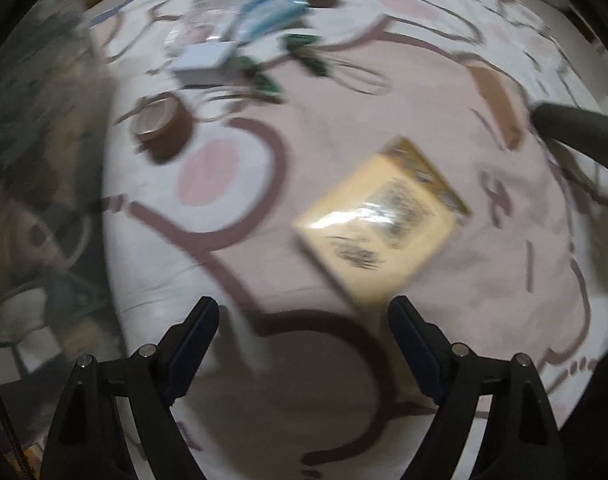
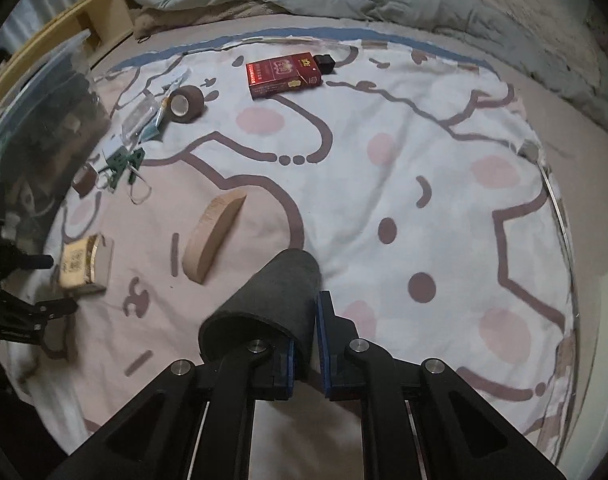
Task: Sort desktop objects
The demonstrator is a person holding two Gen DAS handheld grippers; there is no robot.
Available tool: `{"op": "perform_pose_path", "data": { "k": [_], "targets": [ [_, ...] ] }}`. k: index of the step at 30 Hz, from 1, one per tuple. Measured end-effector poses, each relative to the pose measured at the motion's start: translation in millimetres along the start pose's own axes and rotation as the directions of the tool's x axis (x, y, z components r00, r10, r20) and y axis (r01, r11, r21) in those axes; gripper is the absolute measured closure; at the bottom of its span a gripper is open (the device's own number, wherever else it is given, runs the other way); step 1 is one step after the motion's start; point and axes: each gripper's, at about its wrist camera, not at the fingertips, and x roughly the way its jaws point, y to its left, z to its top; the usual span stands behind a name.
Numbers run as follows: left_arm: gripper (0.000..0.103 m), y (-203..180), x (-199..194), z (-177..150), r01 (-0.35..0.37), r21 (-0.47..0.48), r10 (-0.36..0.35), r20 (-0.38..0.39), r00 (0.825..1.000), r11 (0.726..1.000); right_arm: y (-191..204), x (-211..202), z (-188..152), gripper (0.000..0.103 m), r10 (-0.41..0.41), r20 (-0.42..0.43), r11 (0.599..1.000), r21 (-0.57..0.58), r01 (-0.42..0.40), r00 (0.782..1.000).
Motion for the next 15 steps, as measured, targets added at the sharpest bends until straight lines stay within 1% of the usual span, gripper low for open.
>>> {"op": "perform_pose_path", "data": {
  "k": [2,4,6,9,10,11,13,15],
  "targets": [
    [0.016,14,0,2,-0.042,-0.063,0.043,0.013,0.999,0.997,-1,-2,1,0.092,0.014,0.002,1.0,0.022,-0.014,1.0],
    [0.016,24,-1,4,-0.083,-0.106,0.086,0.022,0.996,0.991,1,-3,2,0.092,0.023,-0.002,0.999,0.025,-0.023,1.0],
    [0.016,30,-3,4,-0.088,-0.119,0.092,0.029,0.995,0.989,3,-4,2,0.092,0.024,-0.003,0.999,0.022,-0.024,1.0],
    [0.016,29,-7,3,-0.008,-0.098,0.01,0.02,1.0,0.995,8,-5,2,0.093,0.017,-0.001,1.0,0.01,-0.017,1.0],
    [0.016,26,-10,2,0.023,-0.089,-0.021,0.021,1.0,0.996,9,-6,2,0.093,0.029,-0.002,0.999,0.013,-0.029,1.0],
    [0.016,23,-15,2,0.045,-0.081,-0.042,0.033,0.999,0.996,8,-6,2,0.093,0.05,-0.005,0.999,0.019,-0.05,0.999],
    [0.016,16,-23,4,0.061,-0.072,-0.056,0.069,0.996,0.996,10,-9,1,0.094,0.101,-0.015,0.994,0.033,-0.101,0.995],
    [0.016,7,-29,6,0.093,-0.056,-0.088,0.096,0.992,0.994,17,-14,-1,0.094,0.144,-0.027,0.989,0.034,-0.143,0.989]
  ]
}}
